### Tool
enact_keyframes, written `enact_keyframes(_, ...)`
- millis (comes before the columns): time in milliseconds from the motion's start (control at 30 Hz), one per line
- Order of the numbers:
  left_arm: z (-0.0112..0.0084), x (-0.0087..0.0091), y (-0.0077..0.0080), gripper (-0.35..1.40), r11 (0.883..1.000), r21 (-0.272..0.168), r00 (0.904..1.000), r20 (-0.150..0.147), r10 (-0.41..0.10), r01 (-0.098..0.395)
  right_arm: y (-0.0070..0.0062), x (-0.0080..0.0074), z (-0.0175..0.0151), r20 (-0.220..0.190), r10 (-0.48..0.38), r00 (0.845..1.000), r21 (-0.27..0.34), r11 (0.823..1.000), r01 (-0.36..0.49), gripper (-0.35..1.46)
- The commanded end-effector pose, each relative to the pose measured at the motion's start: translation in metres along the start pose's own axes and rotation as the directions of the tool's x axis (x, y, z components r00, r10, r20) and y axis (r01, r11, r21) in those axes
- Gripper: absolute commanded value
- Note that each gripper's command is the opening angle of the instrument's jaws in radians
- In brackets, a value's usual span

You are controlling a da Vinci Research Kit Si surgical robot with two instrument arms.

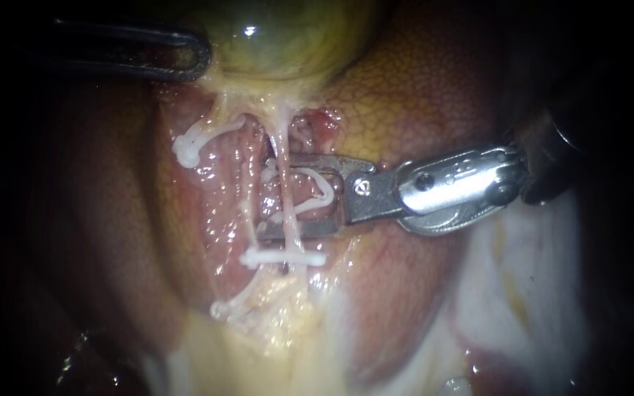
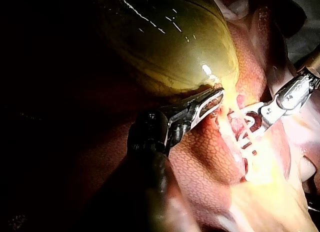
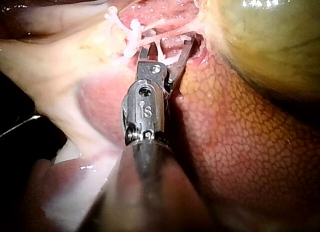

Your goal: Clipping second clip right tube

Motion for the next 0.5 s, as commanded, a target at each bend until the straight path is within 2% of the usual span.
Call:
enact_keyframes(33, 0.0000, 0.0000, 0.0000, -0.35, 1.000, 0.000, 1.0000, 0.000, 0.000, 0.000, 0.0000, 0.0000, 0.0000, 0.000, 0.010, 1.000, 0.000, 1.000, -0.010, 0.50)
enact_keyframes(233, 0.0000, 0.0000, 0.0000, -0.35, 1.000, 0.000, 1.0000, 0.000, 0.000, 0.000, -0.0001, 0.0004, -0.0013, -0.001, 0.024, 1.000, 0.007, 1.000, -0.024, 0.49)
enact_keyframes(500, -0.0001, 0.0000, -0.0001, -0.35, 1.000, 0.000, 1.0000, 0.000, 0.000, 0.000, 0.0004, 0.0008, -0.0049, -0.004, 0.029, 1.000, 0.027, 0.999, -0.029, 0.48)
